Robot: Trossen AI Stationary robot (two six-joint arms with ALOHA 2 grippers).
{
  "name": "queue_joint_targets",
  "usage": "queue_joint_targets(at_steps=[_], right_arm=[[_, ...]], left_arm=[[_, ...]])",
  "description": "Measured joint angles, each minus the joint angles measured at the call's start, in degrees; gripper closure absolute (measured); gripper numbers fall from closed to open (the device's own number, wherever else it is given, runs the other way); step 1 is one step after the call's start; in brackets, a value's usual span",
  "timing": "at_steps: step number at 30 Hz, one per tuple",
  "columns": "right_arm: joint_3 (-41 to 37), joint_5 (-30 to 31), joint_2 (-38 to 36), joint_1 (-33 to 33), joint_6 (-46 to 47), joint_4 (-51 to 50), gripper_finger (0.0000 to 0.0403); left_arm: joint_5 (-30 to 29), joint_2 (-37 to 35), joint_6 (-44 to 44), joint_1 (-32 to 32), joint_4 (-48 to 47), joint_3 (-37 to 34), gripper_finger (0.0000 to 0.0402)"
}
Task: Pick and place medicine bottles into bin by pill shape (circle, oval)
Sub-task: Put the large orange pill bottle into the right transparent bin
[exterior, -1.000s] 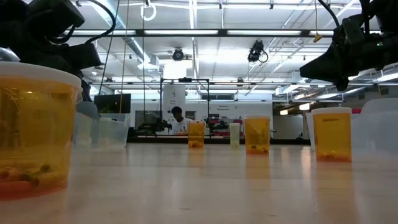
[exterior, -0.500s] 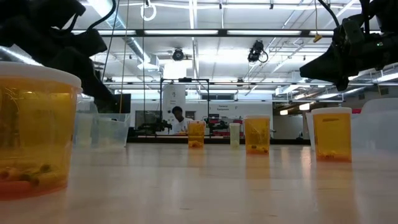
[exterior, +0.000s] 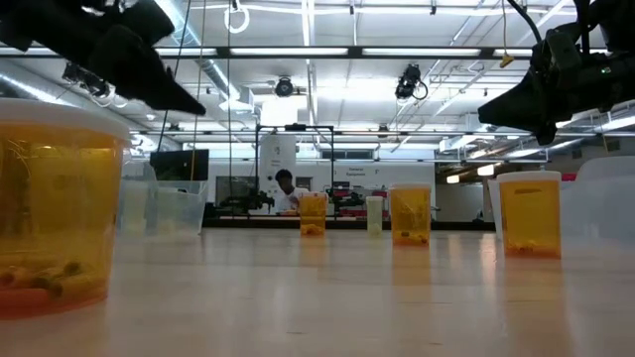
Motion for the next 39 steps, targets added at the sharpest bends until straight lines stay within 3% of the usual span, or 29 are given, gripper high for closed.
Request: queue_joint_targets(at_steps=[11, 22, 29, 39], right_arm=[[0.00, -0.01, -0.01, 0.01, 0.00, 0.00, 0.0306], [0.02, 0.00, -0.02, 0.02, 0.00, 0.00, 0.0306], [0.00, -0.02, 0.00, 0.02, 0.00, 0.00, 0.0306], [0.02, 0.00, 0.00, 0.00, -0.78, 3.04, 0.0306]], left_arm=[[2.80, -8.63, 7.02, -0.09, 1.03, -2.16, 0.0287], [5.52, -10.60, 11.11, -0.09, 1.05, -2.36, 0.0292], [7.80, -10.60, 11.12, -0.09, 0.82, -2.45, 0.0292], [9.04, -15.70, 8.70, -0.09, 4.53, -8.92, 0.0311]])
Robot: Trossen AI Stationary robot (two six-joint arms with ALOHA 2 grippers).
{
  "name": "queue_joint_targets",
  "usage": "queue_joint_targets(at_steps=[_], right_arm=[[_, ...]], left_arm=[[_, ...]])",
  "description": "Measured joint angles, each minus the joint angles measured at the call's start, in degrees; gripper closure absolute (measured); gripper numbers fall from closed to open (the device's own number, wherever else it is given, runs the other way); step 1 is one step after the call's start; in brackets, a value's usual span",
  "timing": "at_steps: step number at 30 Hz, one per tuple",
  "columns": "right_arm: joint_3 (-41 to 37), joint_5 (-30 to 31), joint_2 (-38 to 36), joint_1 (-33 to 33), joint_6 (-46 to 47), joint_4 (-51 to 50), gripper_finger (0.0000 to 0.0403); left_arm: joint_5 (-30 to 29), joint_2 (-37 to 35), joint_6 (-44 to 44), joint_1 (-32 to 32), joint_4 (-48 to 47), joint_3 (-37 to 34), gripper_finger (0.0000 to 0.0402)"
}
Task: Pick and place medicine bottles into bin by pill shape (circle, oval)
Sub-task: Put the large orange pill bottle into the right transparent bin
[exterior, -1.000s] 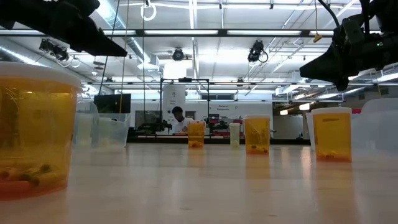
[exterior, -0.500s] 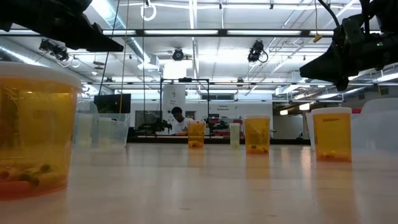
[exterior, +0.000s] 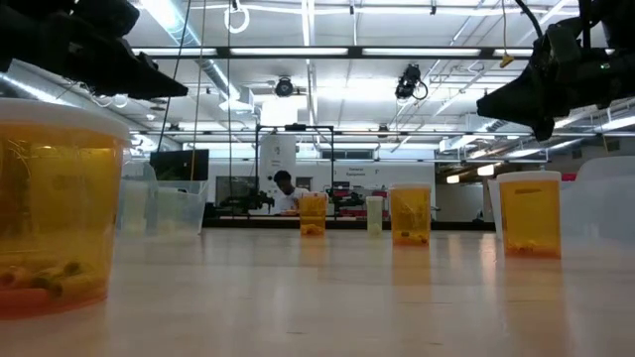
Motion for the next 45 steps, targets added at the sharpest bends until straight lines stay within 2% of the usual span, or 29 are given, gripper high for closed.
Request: queue_joint_targets(at_steps=[7, 13, 21, 27, 32, 39, 45], right_arm=[[0.00, 0.79, 0.07, 0.00, -1.28, 4.11, 0.0306], [0.00, 0.48, 0.96, 0.00, 5.97, 4.16, 0.0306], [0.02, -0.63, 6.50, 0.00, 6.17, 7.73, 0.0306], [0.82, -2.25, 13.19, 0.00, 7.08, 9.40, 0.0306], [4.96, -3.61, 20.20, 0.00, 6.16, 9.48, 0.0306], [12.03, -5.31, 31.87, 0.00, 3.21, 8.42, 0.0306], [18.53, -9.09, 42.88, 0.00, 0.85, 7.27, 0.0306]], left_arm=[[0.00, -8.66, 0.74, 0.04, -1.17, -2.07, 0.0329], [0.02, -14.25, -0.58, 0.00, -3.25, -3.65, 0.0331], [0.03, -19.22, 1.28, 0.00, -5.57, -3.69, 0.0331], [0.02, -24.23, 2.32, 0.00, -7.79, -3.67, 0.0331], [0.03, -27.80, 1.36, 0.02, -10.69, -3.67, 0.0334], [0.04, -27.55, 0.54, 0.02, -11.58, -3.67, 0.0335], [0.04, -27.51, 0.49, 0.02, -11.31, -3.67, 0.0335]])
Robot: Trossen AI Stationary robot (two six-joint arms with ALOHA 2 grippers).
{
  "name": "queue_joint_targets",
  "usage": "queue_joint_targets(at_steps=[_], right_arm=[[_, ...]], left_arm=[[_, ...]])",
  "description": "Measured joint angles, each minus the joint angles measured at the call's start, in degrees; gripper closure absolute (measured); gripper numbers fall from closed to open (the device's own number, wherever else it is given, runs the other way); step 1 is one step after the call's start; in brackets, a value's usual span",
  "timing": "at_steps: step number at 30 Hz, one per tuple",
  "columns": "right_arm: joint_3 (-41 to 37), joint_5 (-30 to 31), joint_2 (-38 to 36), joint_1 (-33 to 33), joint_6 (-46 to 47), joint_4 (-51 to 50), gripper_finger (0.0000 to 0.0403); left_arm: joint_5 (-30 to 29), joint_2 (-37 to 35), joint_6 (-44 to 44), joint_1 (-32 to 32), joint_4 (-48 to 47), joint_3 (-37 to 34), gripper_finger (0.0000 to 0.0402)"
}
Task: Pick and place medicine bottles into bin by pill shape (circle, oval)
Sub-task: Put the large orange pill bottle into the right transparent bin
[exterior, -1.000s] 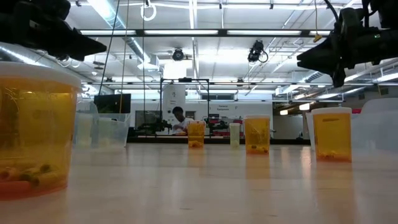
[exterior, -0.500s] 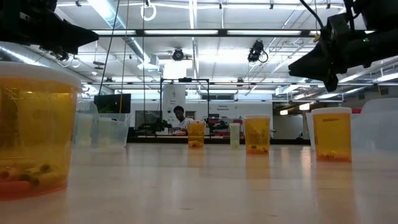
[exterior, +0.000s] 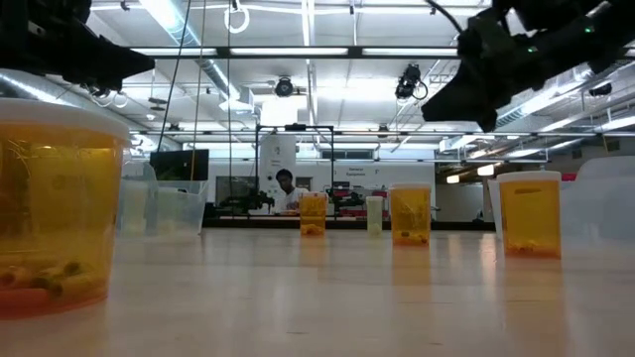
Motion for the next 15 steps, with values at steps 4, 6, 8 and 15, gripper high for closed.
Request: queue_joint_targets(at_steps=[4, 6, 8, 15], right_arm=[[5.77, -2.34, 6.98, 0.00, -1.22, -4.37, 0.0306], [8.97, -3.66, 10.30, 0.00, -1.99, -6.73, 0.0305], [12.09, -4.81, 13.35, 0.03, -3.00, -9.03, 0.0302], [20.44, -8.61, 21.69, 0.15, -6.53, -14.06, 0.0261]], left_arm=[[0.00, 0.02, -0.04, 0.00, 0.17, 0.00, 0.0335], [0.00, 0.02, -0.07, 0.00, 0.17, 0.00, 0.0335], [0.00, 0.06, -1.03, 0.00, 0.19, 0.00, 0.0335], [0.00, 0.11, -5.54, 0.00, 0.52, 0.00, 0.0333]])
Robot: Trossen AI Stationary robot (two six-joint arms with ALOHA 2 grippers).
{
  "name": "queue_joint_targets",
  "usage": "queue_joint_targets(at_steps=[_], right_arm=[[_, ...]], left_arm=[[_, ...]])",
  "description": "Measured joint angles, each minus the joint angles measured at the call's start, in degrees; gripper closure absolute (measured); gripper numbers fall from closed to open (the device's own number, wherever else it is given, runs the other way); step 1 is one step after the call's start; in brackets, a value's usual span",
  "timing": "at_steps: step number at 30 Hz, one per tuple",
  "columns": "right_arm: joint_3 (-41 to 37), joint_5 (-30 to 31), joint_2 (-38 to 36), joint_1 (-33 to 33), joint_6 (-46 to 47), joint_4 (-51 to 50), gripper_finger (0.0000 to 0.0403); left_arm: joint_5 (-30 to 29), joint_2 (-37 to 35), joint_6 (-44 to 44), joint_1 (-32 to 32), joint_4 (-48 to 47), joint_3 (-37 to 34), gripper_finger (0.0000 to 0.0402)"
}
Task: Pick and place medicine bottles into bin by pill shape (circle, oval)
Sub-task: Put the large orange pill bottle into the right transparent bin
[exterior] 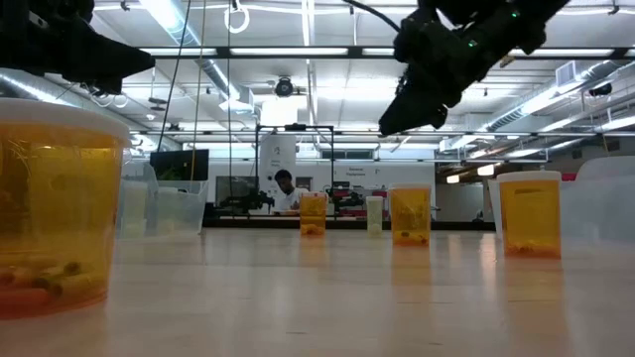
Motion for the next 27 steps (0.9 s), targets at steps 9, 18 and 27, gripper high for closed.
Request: queue_joint_targets(at_steps=[9, 18, 27], right_arm=[[9.57, -1.60, 7.90, 0.74, 0.78, -10.08, 0.0205], [16.55, -0.80, 14.90, 2.90, 2.97, -17.45, 0.0184], [21.59, 2.31, 19.93, 3.96, 8.04, -26.69, 0.0165]], left_arm=[[0.00, 0.00, -0.08, -0.02, -0.15, 0.00, 0.0327], [0.00, 0.00, -0.06, 0.00, -0.22, 0.02, 0.0333], [0.00, 0.00, -0.04, -0.02, -0.39, 0.02, 0.0322]])
